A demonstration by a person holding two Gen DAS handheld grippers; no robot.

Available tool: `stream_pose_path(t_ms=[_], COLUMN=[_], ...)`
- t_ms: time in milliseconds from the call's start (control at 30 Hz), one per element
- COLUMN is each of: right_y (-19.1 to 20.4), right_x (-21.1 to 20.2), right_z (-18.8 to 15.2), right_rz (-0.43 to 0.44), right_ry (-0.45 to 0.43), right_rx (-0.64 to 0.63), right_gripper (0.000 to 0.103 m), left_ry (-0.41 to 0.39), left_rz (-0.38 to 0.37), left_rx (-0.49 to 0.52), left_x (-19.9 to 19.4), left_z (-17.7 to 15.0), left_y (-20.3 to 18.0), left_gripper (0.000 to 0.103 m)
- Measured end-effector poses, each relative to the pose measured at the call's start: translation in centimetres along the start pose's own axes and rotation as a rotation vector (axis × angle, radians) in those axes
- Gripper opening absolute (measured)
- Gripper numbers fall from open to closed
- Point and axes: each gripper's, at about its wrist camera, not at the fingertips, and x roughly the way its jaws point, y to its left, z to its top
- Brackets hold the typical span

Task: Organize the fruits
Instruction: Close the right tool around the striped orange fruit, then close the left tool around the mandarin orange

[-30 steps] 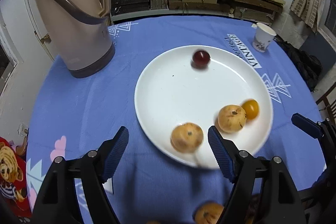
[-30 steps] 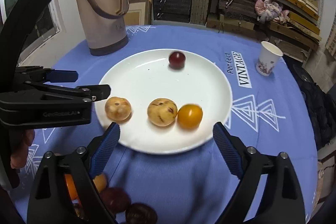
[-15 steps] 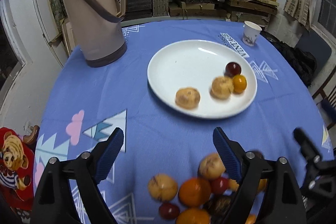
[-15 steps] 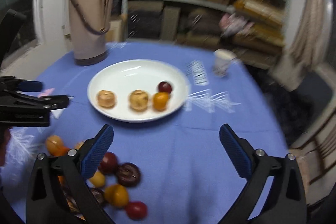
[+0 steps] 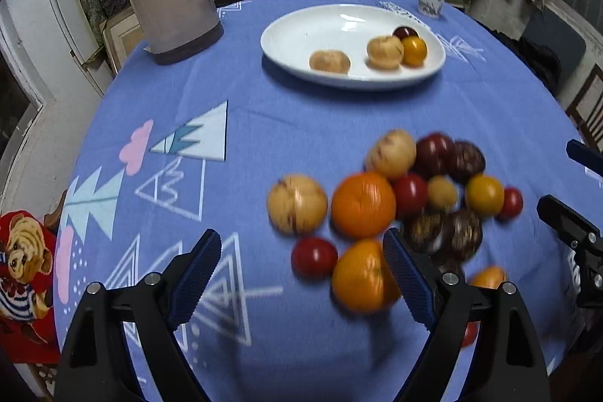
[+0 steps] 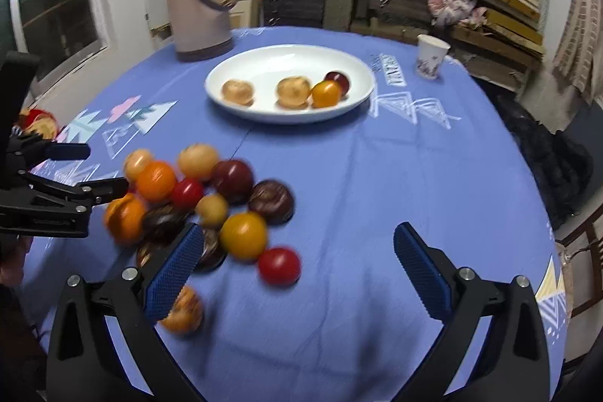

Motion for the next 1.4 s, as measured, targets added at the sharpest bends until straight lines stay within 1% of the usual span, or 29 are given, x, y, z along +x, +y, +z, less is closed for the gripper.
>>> stream_pose_path(t_ms=[100, 233, 300, 333, 367, 467, 667, 700, 767, 833, 967, 1100, 1233, 1400], right_y=[1.7, 4.7, 5.5, 5.7, 5.9, 6.6, 7.3, 7.3, 7.7, 7.8, 7.2, 6.2, 4.9, 3.7], right_x=[-0.3, 0.3, 0.8, 1.0, 1.1, 1.5, 2.5, 2.7, 3.6, 3.6, 3.6, 2.7, 2.0, 1.5], right_z=[-1.1, -2.5, -2.8, -2.9, -2.9, -2.8, -2.4, -2.4, -2.9, -3.1, -3.3, -3.6, -3.9, -4.3], right_rz=[0.040, 0.087, 0.090, 0.101, 0.120, 0.123, 0.098, 0.097, 0.111, 0.105, 0.123, 0.117, 0.092, 0.085], right_ry=[0.029, 0.089, 0.108, 0.121, 0.125, 0.134, 0.161, 0.172, 0.233, 0.226, 0.221, 0.204, 0.191, 0.182], right_rx=[-0.063, -0.149, -0.164, -0.163, -0.157, -0.173, -0.182, -0.178, -0.190, -0.185, -0.145, -0.117, -0.093, -0.063], right_gripper=[0.099, 0.098, 0.084, 0.068, 0.066, 0.066, 0.066, 0.063, 0.039, 0.039, 0.038, 0.038, 0.038, 0.038], left_ry=[0.005, 0.000, 0.003, 0.003, 0.001, 0.008, 0.015, 0.018, 0.022, 0.024, 0.024, 0.021, 0.025, 0.045], left_rz=[-0.022, -0.031, -0.039, -0.039, -0.037, -0.045, -0.049, -0.051, -0.051, -0.052, -0.053, -0.065, -0.067, -0.062], left_rx=[-0.012, -0.040, -0.054, -0.059, -0.064, -0.081, -0.070, -0.070, -0.070, -0.074, -0.072, -0.064, -0.060, -0.067], left_x=[-0.1, -0.5, -0.9, -1.0, -1.1, -1.2, -1.0, -0.9, -0.8, -0.7, -0.7, -0.9, -0.7, 0.3], left_z=[-0.9, -1.7, -2.3, -2.5, -2.8, -3.3, -3.4, -3.4, -3.4, -3.4, -3.2, -3.0, -2.8, -2.4], left_y=[0.0, 0.3, 0.6, 0.7, 0.9, 1.4, 1.0, 0.9, 0.9, 0.9, 0.6, -0.1, -0.9, -1.6], left_gripper=[0.088, 0.088, 0.088, 0.088, 0.088, 0.088, 0.088, 0.088, 0.088, 0.089, 0.089, 0.089, 0.089, 0.088])
